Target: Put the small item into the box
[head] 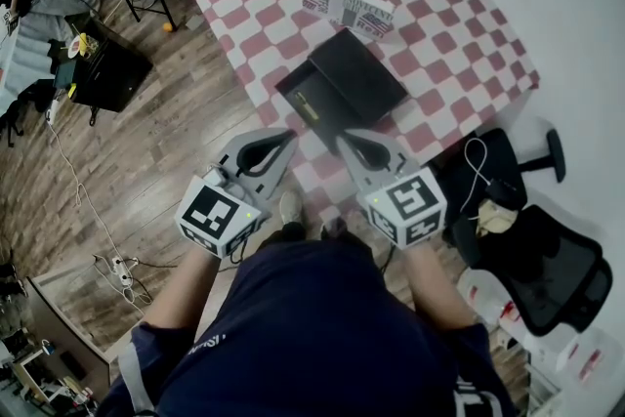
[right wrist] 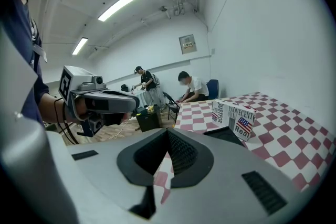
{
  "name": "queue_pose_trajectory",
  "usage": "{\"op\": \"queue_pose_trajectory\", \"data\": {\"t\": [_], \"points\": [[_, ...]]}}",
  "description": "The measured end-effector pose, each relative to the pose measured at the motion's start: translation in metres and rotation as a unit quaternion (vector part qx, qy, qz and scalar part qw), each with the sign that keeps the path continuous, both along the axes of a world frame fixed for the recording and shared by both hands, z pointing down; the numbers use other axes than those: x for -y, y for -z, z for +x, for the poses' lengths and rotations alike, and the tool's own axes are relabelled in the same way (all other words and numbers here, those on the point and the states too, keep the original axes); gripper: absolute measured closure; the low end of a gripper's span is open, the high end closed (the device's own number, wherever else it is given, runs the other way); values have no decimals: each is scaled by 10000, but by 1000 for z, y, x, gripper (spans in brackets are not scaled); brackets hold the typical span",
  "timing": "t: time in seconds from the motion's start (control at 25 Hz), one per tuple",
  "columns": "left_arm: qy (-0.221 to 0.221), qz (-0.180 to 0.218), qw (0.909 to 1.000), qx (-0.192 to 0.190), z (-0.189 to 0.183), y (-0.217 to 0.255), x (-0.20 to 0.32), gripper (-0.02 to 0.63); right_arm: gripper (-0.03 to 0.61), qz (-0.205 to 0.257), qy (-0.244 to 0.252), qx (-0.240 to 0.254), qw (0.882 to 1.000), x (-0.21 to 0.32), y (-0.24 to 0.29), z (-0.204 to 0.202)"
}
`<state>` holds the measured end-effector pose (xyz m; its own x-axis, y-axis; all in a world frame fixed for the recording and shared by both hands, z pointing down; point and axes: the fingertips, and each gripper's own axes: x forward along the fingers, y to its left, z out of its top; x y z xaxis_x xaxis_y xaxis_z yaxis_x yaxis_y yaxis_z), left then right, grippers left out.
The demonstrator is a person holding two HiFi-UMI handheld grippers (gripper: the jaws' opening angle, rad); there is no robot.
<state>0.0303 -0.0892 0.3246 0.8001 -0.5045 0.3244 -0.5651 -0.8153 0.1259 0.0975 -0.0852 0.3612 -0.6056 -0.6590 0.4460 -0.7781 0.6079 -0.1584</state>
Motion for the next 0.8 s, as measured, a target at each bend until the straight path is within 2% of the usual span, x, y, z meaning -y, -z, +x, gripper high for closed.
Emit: {"op": "queue_pose_trajectory", "data": {"t": [0.44, 0.8], "points": [[-33, 62, 9999, -83, 5, 1, -4, 578, 563, -34, -31, -40, 10000, -6, -2, 3], [6, -92, 9999, -70, 7, -2, 0, 578, 564, -7, -38, -30, 10000, 1, 0, 6]]}}
